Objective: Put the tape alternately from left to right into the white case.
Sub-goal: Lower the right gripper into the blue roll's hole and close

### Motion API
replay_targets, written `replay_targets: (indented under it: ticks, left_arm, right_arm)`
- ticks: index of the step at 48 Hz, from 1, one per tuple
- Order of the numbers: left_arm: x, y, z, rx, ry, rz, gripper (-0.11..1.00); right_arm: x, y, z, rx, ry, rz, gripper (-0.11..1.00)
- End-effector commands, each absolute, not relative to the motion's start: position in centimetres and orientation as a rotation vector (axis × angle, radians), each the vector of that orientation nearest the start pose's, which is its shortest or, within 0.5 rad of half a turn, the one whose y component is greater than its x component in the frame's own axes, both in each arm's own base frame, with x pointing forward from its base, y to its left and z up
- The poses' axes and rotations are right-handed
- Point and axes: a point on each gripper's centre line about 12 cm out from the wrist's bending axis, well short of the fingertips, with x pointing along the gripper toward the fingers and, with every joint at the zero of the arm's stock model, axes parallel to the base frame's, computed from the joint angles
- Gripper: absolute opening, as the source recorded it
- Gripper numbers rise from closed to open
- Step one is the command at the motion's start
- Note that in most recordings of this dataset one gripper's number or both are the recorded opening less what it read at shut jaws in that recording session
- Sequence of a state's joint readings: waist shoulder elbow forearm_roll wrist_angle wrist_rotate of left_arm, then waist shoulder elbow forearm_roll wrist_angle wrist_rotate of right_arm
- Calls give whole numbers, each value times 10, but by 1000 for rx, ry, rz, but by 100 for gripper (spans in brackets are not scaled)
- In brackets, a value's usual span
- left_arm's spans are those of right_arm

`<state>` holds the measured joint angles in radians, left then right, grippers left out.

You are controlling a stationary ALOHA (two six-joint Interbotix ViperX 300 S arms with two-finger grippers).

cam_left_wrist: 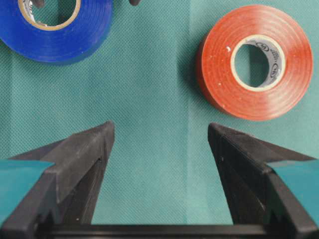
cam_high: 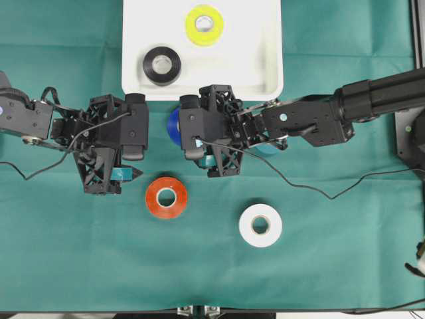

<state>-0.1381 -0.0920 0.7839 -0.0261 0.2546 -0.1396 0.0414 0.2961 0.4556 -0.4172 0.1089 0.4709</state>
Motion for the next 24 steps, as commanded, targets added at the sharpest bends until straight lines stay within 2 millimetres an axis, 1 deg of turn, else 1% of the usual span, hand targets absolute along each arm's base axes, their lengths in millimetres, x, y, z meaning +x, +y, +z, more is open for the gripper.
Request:
replay_targets:
  ticks: [1, 17, 24]
  left_arm:
    - [331, -48, 154, -92, 918, -62, 93]
    - [331, -48, 154, -92, 918, -62, 94]
    - [330, -48, 155, -92, 917, -62, 93]
  right_arm:
    - [448, 14, 114, 15, 817, -22, 83]
    - [451, 8, 101, 26, 842, -39, 83]
    - [450, 6, 99, 27, 848, -45, 83]
